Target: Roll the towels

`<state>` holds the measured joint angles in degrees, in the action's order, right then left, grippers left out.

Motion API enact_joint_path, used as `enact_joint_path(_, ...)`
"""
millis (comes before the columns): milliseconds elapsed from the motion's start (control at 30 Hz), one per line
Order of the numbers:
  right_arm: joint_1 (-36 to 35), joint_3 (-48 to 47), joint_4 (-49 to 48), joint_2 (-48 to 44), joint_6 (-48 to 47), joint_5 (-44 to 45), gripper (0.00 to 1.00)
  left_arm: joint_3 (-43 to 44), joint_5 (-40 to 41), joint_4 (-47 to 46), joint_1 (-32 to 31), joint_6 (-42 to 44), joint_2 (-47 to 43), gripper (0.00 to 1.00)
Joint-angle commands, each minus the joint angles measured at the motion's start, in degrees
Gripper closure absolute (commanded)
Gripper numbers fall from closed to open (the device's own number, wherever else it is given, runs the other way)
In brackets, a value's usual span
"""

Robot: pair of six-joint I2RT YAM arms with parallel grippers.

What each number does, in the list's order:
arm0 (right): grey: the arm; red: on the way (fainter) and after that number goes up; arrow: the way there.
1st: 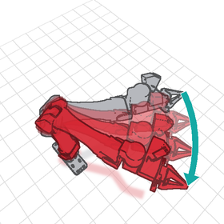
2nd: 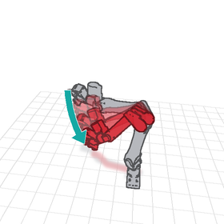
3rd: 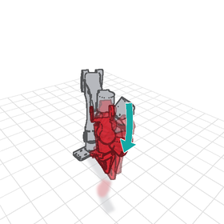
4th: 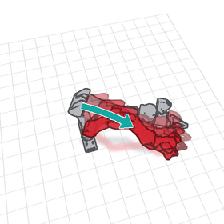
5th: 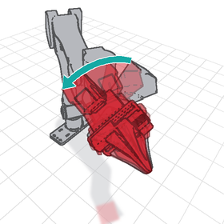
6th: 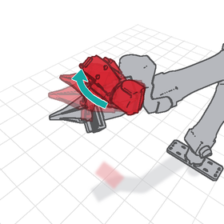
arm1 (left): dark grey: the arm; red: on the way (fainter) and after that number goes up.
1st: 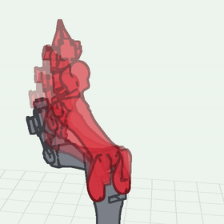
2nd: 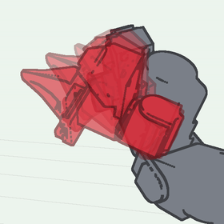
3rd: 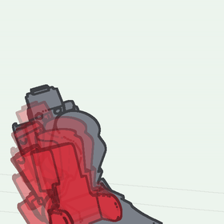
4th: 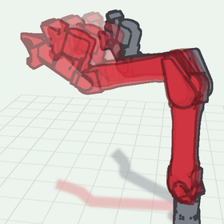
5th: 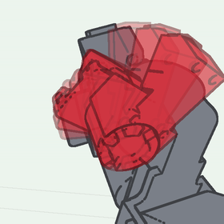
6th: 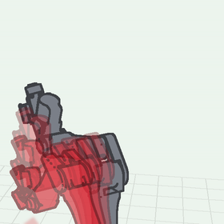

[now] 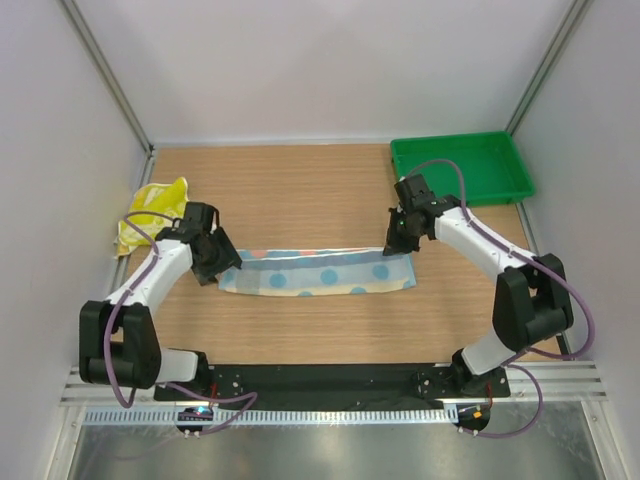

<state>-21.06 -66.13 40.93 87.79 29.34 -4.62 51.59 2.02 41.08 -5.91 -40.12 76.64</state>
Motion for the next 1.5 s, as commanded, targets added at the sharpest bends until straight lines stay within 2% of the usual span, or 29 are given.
enact_joint_path(0, 0.75, 1.88, -3.84, 3.61, -0.43, -3.64, 0.99, -2.72, -7.02, -5.92, -0.85, -1.89, 0.44, 0.34)
enact_joint_path(100, 2.77, 2.58, -4.01, 6.42, -0.87, -2.94, 0.99, -4.74, -7.73, -8.2, -1.64, -2.68, 2.02, 0.35)
enact_joint_path(267, 8.74, 6.35, -4.54, 8.8, -1.13, -2.41, 0.99, -6.15, -3.53, -9.0, -1.73, -4.18, 6.67, 0.36)
enact_joint_path(533, 11.04, 11.98, -5.68, 10.74, -0.69, -0.66, 0.99, -5.1, 0.35, -10.14, -1.56, -4.62, 11.86, 0.35)
enact_joint_path(700, 11.92, 13.83, -4.1, 9.16, 0.45, 4.35, 0.99, -4.75, 3.69, -8.03, -1.65, -4.35, 12.13, 0.34)
enact_joint_path(867, 12.89, 14.19, -2.61, 6.44, 2.03, 10.85, 0.99, -4.66, 2.72, -7.77, -1.65, -4.18, 12.04, 0.34)
enact_joint_path(1033, 12.97, 13.22, -1.03, 2.75, 2.48, 13.41, 0.98, -4.4, 3.34, -7.16, -2.17, -4.0, 10.99, 0.34)
enact_joint_path(1133, 10.52, 10.6, 0.81, -1.3, 1.33, 12.53, 0.94, -3.96, 3.34, -6.98, -2.87, -4.0, 10.19, 0.34)
enact_joint_path(1233, 2.89, 6.91, 2.75, -4.8, 1.24, 12.62, 0.72, -3.87, 3.08, -7.33, -3.67, -4.0, 10.81, 0.34)
enact_joint_path(1300, -3.16, 5.66, 2.84, -5.7, 2.12, 9.75, 0.63, -3.78, 2.73, -7.86, -3.93, -4.09, 11.51, 0.35)
enact_joint_path(1333, -4.24, 5.66, 1.71, -6.31, 3.51, 7.81, 0.63, -3.78, 2.55, -7.94, -3.93, -4.09, 11.51, 0.35)
enact_joint_path(1367, -4.69, 6.36, 0.48, -6.49, 4.49, 5.44, 0.69, -3.78, 2.55, -8.12, -3.84, -4.09, 11.51, 0.35)
enact_joint_path(1400, -4.95, 8.8, -3.79, -6.75, 5.19, -2.24, 0.79, -3.69, 2.64, -8.12, -3.93, -4.09, 11.16, 0.35)
enact_joint_path(1467, -5.39, 11.45, -9.0, -6.49, 7.3, -8.09, 0.87, -3.78, 2.55, -8.21, -3.93, -4.09, 10.81, 0.35)
